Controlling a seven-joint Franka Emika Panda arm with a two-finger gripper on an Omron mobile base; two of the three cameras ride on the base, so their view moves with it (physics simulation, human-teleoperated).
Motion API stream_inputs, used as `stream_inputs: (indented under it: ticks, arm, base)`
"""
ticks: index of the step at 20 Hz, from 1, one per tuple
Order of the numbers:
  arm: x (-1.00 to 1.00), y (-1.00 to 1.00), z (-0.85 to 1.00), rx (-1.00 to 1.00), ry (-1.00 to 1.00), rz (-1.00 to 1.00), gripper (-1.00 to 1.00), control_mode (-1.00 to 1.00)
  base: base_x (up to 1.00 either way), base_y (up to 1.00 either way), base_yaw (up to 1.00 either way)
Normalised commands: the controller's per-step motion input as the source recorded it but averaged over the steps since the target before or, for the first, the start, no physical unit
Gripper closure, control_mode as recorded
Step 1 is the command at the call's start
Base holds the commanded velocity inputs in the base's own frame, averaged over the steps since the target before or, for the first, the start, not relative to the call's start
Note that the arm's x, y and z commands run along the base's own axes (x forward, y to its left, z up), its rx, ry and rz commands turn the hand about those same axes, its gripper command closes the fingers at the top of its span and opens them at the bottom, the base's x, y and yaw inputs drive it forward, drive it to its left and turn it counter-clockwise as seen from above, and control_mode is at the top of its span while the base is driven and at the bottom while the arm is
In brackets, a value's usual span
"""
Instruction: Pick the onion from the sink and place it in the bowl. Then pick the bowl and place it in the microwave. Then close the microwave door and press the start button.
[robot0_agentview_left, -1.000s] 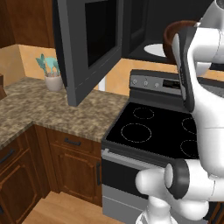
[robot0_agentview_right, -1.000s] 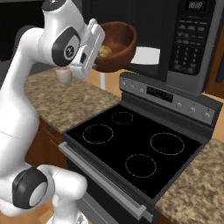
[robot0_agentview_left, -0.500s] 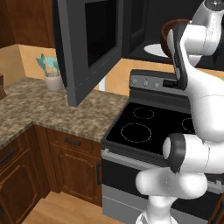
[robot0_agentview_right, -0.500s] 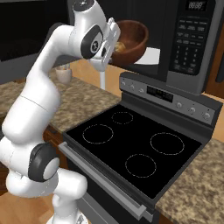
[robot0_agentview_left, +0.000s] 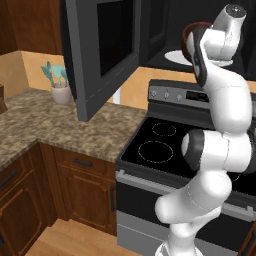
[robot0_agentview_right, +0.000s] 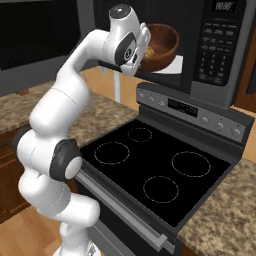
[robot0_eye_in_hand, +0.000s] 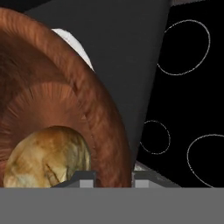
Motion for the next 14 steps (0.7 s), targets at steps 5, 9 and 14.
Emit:
stream_inputs:
  ticks: [5, 9, 14]
  arm:
    - [0.69, -0.22, -0.15, 0.04, 0.0, 0.0, 1.0, -1.0]
    - [0.66, -0.04, -0.33, 0.0, 0.0, 0.0, 1.0, -1.0]
    - [0.19, 0.0, -0.57, 0.0, -0.13, 0.01, -1.0, -1.0]
  base:
    - [0.0, 0.0, 0.0]
    - [0.0, 0.0, 0.0]
    - [0.0, 0.0, 0.0]
